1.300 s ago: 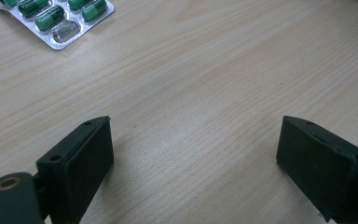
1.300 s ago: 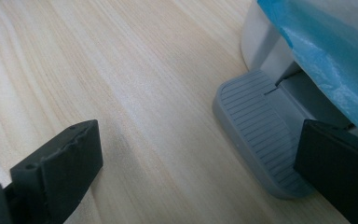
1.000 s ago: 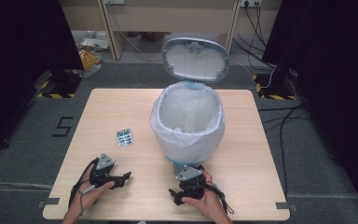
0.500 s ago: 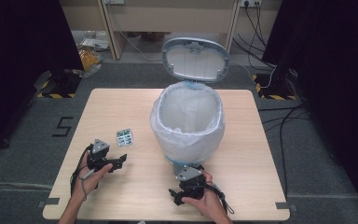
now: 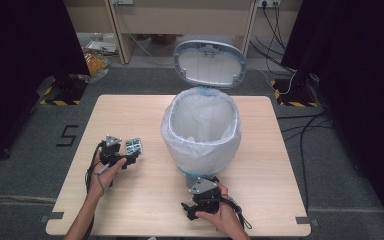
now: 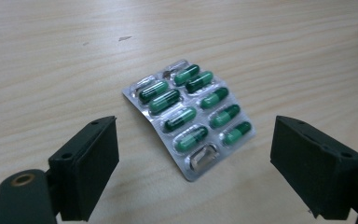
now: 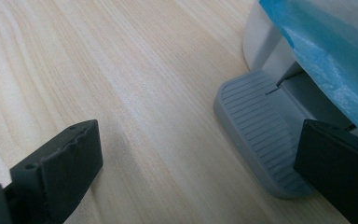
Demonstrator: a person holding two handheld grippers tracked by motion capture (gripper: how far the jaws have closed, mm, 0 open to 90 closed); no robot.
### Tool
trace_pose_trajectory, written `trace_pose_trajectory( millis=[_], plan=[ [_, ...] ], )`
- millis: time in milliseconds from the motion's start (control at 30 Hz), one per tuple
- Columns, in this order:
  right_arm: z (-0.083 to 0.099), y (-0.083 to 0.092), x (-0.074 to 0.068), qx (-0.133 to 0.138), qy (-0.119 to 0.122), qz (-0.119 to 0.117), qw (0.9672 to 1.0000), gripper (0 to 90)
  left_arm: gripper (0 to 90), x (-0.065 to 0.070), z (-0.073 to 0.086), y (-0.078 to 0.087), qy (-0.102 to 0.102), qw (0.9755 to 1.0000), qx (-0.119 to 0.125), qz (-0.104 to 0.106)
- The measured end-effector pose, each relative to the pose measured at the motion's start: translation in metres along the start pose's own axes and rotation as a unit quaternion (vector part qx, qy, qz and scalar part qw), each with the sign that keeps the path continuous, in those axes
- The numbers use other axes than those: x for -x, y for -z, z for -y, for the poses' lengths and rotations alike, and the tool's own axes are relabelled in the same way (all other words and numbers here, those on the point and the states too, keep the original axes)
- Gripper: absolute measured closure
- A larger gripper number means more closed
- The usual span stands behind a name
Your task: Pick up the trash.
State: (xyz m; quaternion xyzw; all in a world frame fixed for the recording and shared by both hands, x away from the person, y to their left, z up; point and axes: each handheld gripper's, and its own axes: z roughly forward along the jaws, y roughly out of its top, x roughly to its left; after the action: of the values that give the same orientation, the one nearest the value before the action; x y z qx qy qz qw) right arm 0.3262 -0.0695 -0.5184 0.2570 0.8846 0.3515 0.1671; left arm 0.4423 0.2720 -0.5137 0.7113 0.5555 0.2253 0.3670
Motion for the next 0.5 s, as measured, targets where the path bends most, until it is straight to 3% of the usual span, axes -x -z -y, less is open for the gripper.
trace_pose_trajectory(
  millis=[500],
  plan=[
    [0.0, 0.0, 0.0, 0.0, 0.001, -0.001, 1.0, 1.1, 15.3, 0.002, -0.017, -0.024, 0.002, 0.9997, -0.003, -0.025]
  ],
)
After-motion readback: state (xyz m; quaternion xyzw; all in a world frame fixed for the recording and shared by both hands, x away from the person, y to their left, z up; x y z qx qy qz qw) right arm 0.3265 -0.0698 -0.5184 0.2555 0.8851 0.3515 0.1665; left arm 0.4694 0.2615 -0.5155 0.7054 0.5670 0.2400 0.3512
